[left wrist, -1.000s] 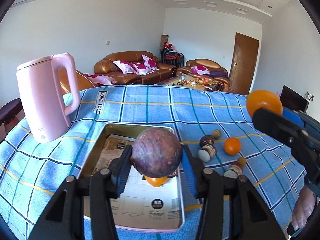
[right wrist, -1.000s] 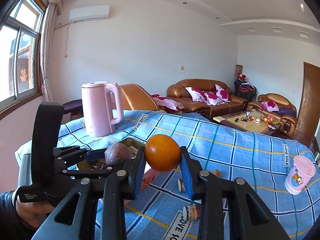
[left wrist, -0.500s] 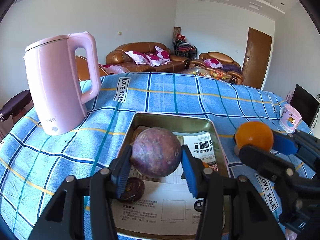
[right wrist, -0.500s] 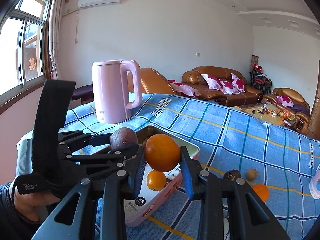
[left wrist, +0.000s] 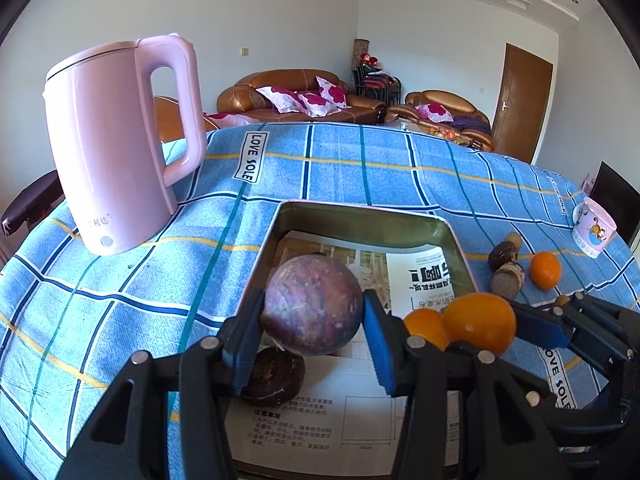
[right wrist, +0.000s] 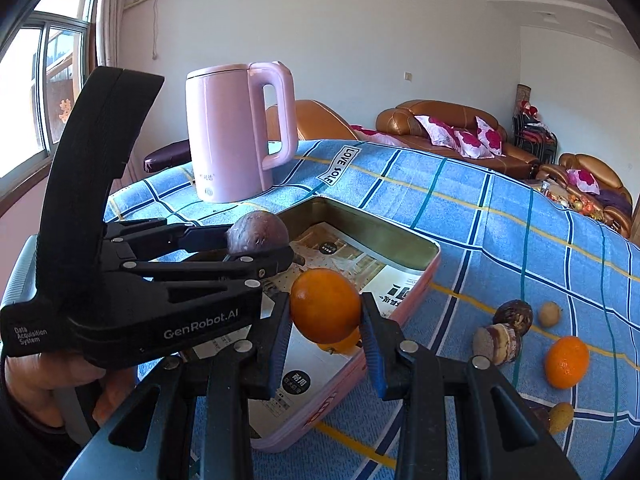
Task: Organize fruits
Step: 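Open the left gripper over the tin while right drops the orange in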
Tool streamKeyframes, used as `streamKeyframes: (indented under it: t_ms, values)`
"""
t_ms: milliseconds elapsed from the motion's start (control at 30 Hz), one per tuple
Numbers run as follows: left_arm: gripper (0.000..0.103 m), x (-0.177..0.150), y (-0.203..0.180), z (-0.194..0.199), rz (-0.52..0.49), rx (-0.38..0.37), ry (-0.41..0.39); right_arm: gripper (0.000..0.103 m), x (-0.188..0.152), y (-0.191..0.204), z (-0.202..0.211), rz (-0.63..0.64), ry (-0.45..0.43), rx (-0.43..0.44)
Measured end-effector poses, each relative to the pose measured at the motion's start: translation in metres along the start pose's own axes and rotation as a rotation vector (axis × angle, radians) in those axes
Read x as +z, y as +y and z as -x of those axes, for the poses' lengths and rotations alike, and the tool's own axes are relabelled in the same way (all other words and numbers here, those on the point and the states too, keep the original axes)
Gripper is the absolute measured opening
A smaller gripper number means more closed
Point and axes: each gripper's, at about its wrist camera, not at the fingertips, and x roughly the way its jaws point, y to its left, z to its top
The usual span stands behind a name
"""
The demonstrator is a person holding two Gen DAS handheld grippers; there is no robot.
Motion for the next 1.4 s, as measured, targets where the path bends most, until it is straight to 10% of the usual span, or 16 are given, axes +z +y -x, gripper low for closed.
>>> streamKeyframes:
  t_ms: [900, 1400]
  values:
    - [0.052, -0.001, 0.001, -0.002, -0.016, 0.028, 0.013, 0.040, -0.001, -0.002, -0.005, -0.012, 0.019, 0.005]
    - [0.100, 0.004, -0.016, 0.024, -0.042, 0.027, -0.078, 0.067, -0.010, -0.016, 0.016, -0.034, -0.025, -0.041]
